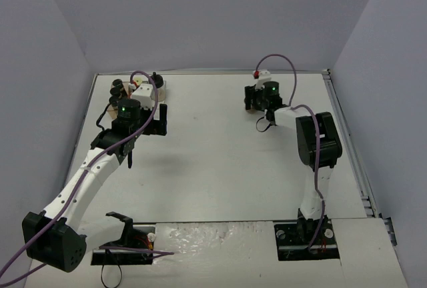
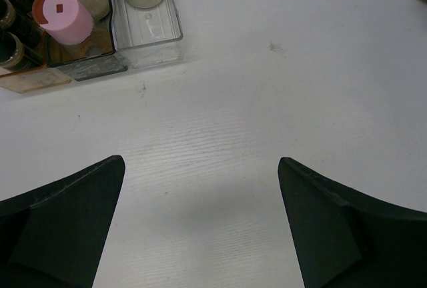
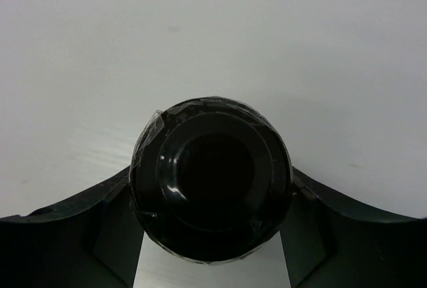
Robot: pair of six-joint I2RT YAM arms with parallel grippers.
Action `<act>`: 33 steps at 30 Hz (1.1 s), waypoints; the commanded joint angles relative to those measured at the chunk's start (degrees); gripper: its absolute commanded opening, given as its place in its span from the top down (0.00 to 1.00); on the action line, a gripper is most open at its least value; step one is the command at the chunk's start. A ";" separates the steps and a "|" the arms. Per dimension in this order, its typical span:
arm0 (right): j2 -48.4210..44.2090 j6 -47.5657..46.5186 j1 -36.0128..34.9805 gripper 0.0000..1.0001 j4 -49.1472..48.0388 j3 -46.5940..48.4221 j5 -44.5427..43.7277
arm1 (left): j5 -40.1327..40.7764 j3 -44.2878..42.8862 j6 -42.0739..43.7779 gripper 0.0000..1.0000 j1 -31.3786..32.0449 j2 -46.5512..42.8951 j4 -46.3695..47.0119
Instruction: Organize the condiment bottles
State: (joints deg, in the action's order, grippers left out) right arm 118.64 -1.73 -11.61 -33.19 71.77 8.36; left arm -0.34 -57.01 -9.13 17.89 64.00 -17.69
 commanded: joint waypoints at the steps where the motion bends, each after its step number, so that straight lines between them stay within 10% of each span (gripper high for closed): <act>1: -7.55 1.64 -11.00 0.84 -6.71 -6.52 2.93 | 1.17 -2.22 -0.08 0.03 0.20 -1.56 3.28; 12: -8.41 -0.01 -28.36 0.73 -6.12 -10.97 3.37 | 2.54 -2.04 -0.99 0.03 -0.24 -1.95 3.10; 23: -15.52 -2.21 -30.73 0.05 -2.97 -13.01 2.08 | 0.58 -1.61 -2.10 0.03 -0.93 -1.36 4.18; 33: -40.16 -3.19 -30.45 0.00 9.35 -22.92 -4.07 | -7.44 -0.24 -1.18 0.03 0.93 1.96 8.97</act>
State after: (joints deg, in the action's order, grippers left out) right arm 90.72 -4.06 -42.41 -27.03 51.47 9.25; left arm -3.83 -56.62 -10.13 17.72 64.79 -14.91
